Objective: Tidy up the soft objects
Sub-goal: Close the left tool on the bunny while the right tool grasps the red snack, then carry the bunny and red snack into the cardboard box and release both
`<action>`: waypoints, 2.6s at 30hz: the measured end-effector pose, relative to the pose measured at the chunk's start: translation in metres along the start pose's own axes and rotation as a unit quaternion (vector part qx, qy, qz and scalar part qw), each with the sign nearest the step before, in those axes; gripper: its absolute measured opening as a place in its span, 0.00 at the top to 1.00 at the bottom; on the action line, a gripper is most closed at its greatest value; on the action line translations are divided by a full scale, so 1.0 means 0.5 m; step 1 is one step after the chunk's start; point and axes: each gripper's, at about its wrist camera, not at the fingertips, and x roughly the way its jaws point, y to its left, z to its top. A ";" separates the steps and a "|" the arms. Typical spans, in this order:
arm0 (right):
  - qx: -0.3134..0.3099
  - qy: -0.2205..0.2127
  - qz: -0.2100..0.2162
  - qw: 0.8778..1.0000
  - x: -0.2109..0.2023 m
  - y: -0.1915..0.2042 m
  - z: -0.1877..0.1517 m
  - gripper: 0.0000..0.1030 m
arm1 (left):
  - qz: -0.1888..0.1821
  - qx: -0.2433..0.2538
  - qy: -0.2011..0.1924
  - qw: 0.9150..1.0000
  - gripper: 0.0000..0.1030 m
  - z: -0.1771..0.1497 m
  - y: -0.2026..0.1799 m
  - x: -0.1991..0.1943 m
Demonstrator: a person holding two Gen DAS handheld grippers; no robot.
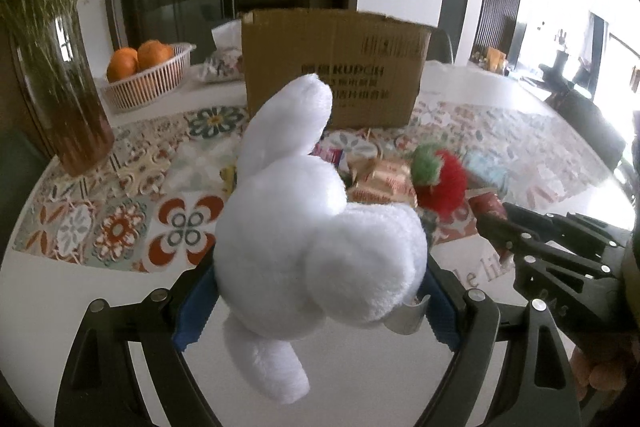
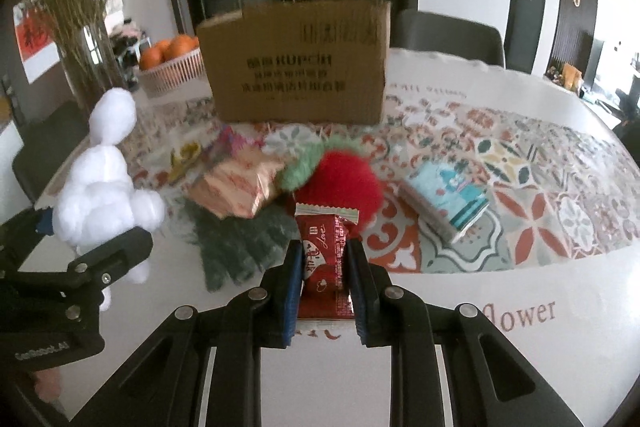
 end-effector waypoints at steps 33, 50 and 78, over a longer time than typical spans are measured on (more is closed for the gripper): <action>0.020 -0.146 0.025 0.989 -0.075 -0.001 0.304 0.77 | -0.005 0.014 -0.083 0.996 0.14 0.297 0.029 -0.052; 0.021 -0.094 0.039 0.995 0.044 -0.025 0.493 0.77 | -0.020 0.040 -0.050 0.998 0.13 0.451 0.053 0.059; 0.014 0.048 0.050 0.997 0.272 -0.081 0.601 0.77 | -0.076 0.113 0.107 0.985 0.10 0.568 0.025 0.347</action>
